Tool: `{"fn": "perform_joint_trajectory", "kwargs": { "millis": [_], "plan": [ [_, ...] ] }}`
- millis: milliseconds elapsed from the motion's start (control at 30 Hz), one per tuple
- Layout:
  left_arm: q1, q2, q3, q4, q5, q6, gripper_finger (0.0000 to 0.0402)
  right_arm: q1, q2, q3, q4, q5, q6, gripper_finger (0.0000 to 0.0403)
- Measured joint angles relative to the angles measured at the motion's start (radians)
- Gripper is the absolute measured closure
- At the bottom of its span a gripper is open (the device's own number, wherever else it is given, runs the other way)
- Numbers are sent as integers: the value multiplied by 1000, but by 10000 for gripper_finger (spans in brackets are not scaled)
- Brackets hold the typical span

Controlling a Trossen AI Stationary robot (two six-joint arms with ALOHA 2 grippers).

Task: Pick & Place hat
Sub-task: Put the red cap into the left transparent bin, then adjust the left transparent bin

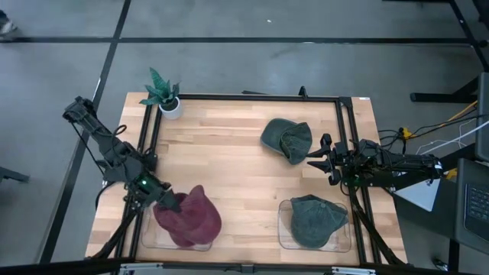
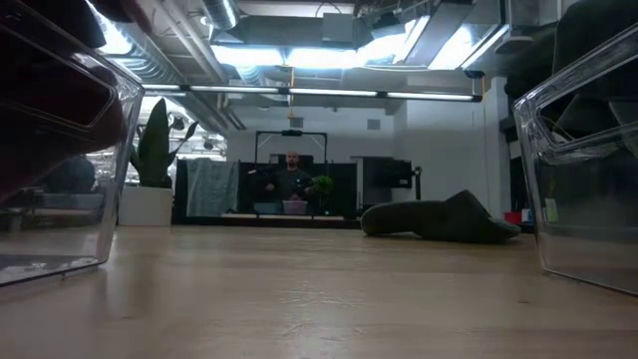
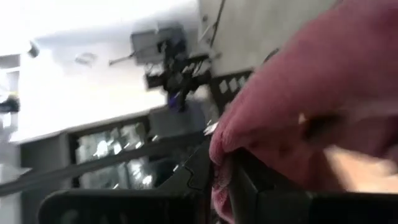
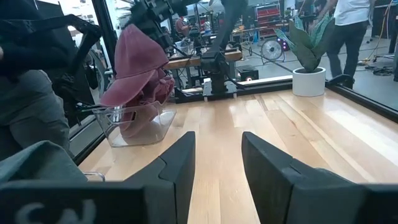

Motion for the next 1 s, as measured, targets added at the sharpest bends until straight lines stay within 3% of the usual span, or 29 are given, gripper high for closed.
{"fn": "perform_joint_trajectory", "kwargs": {
  "millis": [133,333,700,1000],
  "plan": [
    [-43,-58,-30,-105,28,-62,377,0,0,0,0,0,-1,271],
    [-71,-93,-71,-130,34,-91,374,0,0,0,0,0,0,271],
    [-67,-140,-112,-75,33,-347,269,0,0,0,0,0,0,271],
    [-22,-228,-112,-127,-192,-299,193,0,0,0,0,0,-2,271]
  ]
}}
